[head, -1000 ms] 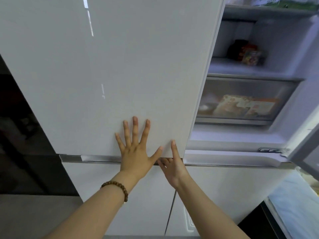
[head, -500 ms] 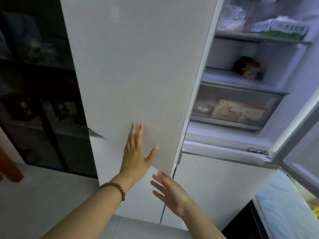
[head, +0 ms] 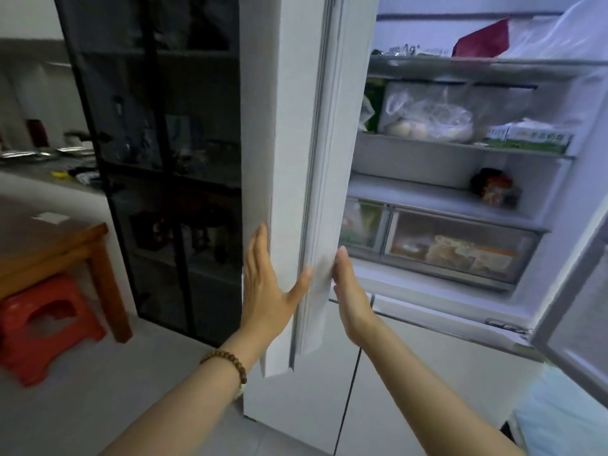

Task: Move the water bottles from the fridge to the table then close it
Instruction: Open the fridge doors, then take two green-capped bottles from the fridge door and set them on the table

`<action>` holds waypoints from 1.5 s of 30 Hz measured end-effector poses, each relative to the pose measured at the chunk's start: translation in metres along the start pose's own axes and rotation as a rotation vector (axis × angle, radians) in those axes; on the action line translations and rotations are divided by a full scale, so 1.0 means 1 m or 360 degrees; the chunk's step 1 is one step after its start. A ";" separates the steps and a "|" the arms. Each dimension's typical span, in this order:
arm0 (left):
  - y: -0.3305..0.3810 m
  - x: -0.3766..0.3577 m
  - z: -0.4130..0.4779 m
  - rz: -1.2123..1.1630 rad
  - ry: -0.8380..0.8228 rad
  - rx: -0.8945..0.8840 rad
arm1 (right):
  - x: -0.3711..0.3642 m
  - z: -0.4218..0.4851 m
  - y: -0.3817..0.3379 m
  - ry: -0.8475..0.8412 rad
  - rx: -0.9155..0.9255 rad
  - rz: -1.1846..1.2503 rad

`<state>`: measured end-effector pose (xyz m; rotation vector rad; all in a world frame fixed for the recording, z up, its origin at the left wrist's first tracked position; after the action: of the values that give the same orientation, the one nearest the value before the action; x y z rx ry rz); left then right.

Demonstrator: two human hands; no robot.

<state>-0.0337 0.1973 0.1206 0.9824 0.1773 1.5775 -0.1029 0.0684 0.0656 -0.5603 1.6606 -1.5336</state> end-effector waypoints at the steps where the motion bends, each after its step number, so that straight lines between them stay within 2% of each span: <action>1: 0.001 0.014 0.002 -0.0003 0.0035 0.0010 | -0.019 -0.007 -0.002 -0.0068 0.0018 -0.0020; 6: -0.013 0.074 0.014 0.0038 0.0203 0.0160 | -0.078 -0.033 -0.004 -0.0326 0.0056 -0.0056; 10: -0.041 0.112 0.027 0.0144 0.0313 0.0401 | -0.104 -0.026 -0.009 -0.0536 -0.0010 -0.0328; 14: -0.075 0.142 0.046 0.0253 0.0338 0.0545 | -0.133 -0.009 -0.067 -0.0424 0.0376 -0.0276; 17: -0.100 0.159 0.061 0.0282 0.0313 0.0694 | -0.173 0.003 -0.102 -0.0522 0.0665 -0.0362; 22: -0.140 0.187 0.088 0.0197 0.0356 0.0772 | -0.237 0.035 -0.108 -0.0687 0.0771 -0.0692; 35: -0.216 0.223 0.128 0.0099 0.0037 0.0912 | -0.313 0.067 -0.071 -0.0704 0.0966 -0.0937; 38: -0.207 0.226 0.128 0.0044 0.0063 0.0898 | -0.313 0.068 -0.073 -0.0735 0.0860 -0.0927; 39: -0.195 0.231 0.128 0.0073 0.0155 0.0843 | -0.308 0.067 -0.077 -0.0734 0.0856 -0.0918; 42: -0.121 0.256 0.129 0.0200 0.0651 0.0446 | -0.268 0.065 -0.105 -0.0603 0.0859 -0.0907; 43: -0.091 0.257 0.131 0.0196 0.0731 0.0315 | -0.245 0.063 -0.117 -0.0531 0.0834 -0.0893; 45: -0.032 0.241 0.138 0.0185 0.0679 0.0096 | -0.193 0.057 -0.144 -0.0388 0.0802 -0.0923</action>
<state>0.0978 0.3613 0.3043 0.7003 0.4723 1.8850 0.0289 0.1569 0.2559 -0.9517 0.9046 -2.1039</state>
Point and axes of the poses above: each hand's wrist, its own z-axis towards the middle knuckle, its own x-axis out of the back of the hand, y = z × x, the point moved 10 cm from there along z, towards the middle knuckle, and after that the axes turned 15 degrees about z, right-handed, at the moved point
